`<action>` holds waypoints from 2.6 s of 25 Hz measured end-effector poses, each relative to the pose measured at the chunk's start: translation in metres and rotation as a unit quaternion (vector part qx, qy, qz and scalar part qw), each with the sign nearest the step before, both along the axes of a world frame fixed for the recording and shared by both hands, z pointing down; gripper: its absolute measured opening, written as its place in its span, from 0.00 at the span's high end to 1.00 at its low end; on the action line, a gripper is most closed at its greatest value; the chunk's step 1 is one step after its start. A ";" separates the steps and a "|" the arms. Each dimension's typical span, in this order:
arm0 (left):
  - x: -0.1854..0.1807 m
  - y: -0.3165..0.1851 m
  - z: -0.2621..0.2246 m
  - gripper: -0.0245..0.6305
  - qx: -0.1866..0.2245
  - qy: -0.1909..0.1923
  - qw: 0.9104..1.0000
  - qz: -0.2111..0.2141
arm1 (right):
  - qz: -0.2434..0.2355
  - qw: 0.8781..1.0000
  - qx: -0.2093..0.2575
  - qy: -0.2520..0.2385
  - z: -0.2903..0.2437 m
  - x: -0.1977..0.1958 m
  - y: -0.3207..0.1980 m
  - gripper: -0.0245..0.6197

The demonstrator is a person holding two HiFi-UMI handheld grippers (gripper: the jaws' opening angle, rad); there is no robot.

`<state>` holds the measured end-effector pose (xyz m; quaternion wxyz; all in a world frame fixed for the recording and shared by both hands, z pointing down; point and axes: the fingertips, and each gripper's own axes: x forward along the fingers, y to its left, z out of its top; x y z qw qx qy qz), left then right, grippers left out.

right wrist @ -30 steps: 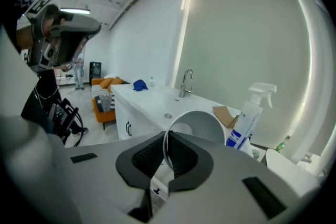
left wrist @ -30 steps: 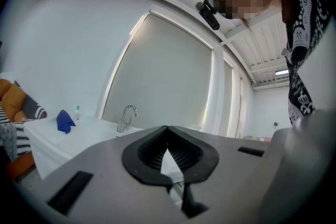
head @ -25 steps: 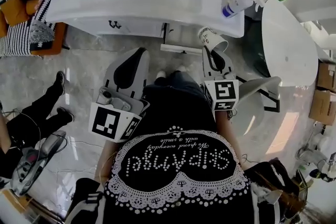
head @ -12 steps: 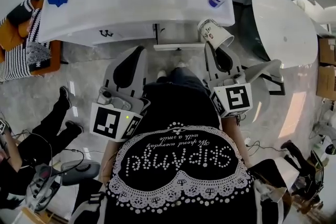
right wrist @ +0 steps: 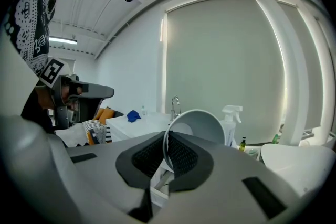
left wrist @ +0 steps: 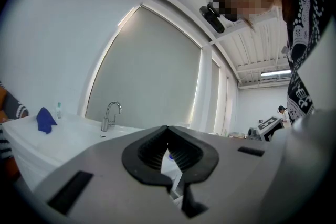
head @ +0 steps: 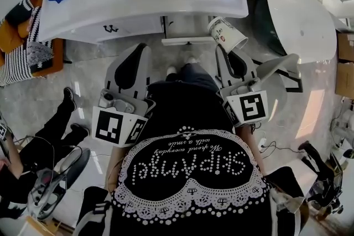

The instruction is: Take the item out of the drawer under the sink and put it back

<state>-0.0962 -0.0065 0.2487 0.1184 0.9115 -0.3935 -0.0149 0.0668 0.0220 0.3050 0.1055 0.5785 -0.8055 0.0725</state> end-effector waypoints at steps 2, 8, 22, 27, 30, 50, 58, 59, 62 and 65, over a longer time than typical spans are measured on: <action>0.000 0.003 0.001 0.96 0.000 -0.001 1.000 0.000 | -0.003 1.000 0.002 -0.012 -0.003 -0.002 0.003 0.92; 0.003 0.011 0.000 0.96 0.001 -0.003 1.000 -0.002 | -0.015 0.999 0.002 -0.032 -0.006 -0.003 0.013 0.92; 0.014 0.015 0.001 0.96 0.001 0.000 1.000 0.018 | -0.014 0.999 0.012 -0.028 -0.001 0.000 0.030 0.92; 0.022 0.015 0.001 0.96 0.002 0.002 1.000 0.029 | -0.003 0.999 0.013 -0.031 -0.001 0.006 0.031 0.92; 0.022 0.013 0.002 0.96 0.001 0.001 1.000 0.030 | 0.001 0.999 0.013 -0.035 -0.001 0.008 0.030 0.92; 0.011 0.015 -0.002 0.96 0.006 0.005 1.000 0.009 | -0.019 0.999 0.005 -0.038 0.001 0.001 0.026 0.92; 0.007 0.010 -0.002 0.96 -0.003 -0.001 1.000 0.000 | -0.015 0.999 0.001 -0.041 0.003 0.005 0.031 0.92; 0.006 0.010 -0.001 0.96 0.001 -0.012 1.000 0.000 | -0.014 0.999 0.001 -0.041 0.003 0.006 0.032 0.92; 0.007 0.011 -0.006 0.96 0.017 -0.015 1.000 0.008 | -0.010 0.999 -0.001 -0.045 0.005 0.008 0.035 0.92; 0.001 0.011 -0.014 0.96 0.021 0.026 0.999 0.026 | -0.009 0.999 -0.001 -0.045 0.006 0.009 0.036 0.92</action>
